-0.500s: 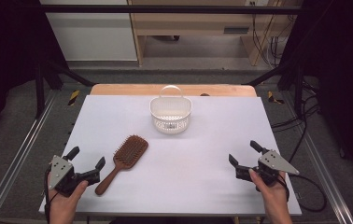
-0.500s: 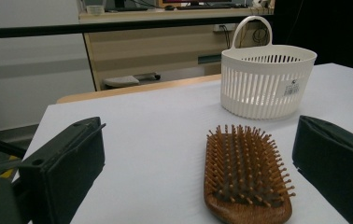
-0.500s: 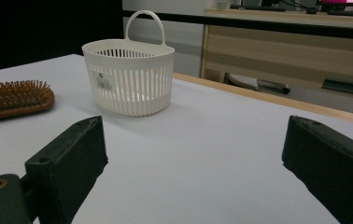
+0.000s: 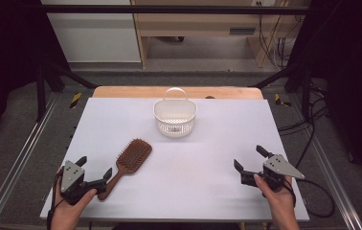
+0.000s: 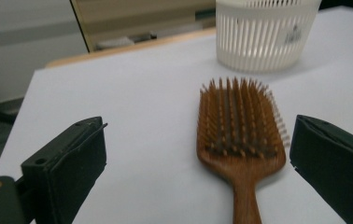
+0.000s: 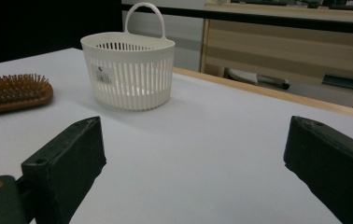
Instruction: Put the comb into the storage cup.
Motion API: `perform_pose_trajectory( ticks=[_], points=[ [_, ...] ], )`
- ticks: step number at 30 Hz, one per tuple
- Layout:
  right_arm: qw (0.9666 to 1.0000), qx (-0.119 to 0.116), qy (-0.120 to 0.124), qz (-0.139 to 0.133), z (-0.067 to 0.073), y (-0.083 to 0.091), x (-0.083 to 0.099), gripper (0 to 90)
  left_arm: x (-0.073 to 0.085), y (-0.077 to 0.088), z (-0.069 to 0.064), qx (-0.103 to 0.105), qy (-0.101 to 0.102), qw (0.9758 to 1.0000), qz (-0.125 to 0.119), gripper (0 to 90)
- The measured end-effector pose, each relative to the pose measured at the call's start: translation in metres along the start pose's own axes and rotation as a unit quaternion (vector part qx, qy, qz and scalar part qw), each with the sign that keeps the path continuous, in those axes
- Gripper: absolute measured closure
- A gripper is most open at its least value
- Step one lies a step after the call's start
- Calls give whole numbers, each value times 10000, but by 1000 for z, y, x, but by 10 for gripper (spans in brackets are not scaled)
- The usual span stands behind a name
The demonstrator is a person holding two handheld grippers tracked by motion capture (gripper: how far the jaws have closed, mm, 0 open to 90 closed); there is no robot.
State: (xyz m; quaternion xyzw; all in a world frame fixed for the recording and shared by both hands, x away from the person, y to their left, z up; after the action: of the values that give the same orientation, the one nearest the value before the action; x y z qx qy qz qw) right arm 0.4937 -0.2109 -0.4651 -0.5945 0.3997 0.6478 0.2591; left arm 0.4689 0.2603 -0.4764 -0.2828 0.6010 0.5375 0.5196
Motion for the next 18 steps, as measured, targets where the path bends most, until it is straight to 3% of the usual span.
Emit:
perform_pose_trajectory(
  ticks=[1, 8, 11, 18],
  points=[
    [10000, 20, 17, 0, 0, 0, 0, 52, 5, 0, -5, 79, -73, 9997, 240, 37],
    [9999, 110, -12, 91, -4, -1, 5, 48, -1, -1, -12, 209, -93, 9977, 636, 38],
    [9999, 23, -40, 124, -5, -6, 6, 50, -8, -6, -16, 207, -313, 9956, 854, 39],
    [9998, -179, 28, 18, 6, -7, -1, 50, -22, -17, -28, 252, -540, 9904, 1251, 42]
  ],
)
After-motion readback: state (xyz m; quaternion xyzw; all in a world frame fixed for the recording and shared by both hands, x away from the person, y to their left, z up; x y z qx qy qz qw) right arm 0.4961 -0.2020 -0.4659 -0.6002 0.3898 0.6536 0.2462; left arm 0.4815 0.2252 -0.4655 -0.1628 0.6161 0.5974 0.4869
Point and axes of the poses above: each handheld gripper's, and its own axes: y roughly backward along the jaws, x roughly out of its underside, z roughly to its left, the point moved 9 cm from there along -y, roughly forward along the jaws, and after that the axes turned 5 degrees about -x, right-handed, at the moved point
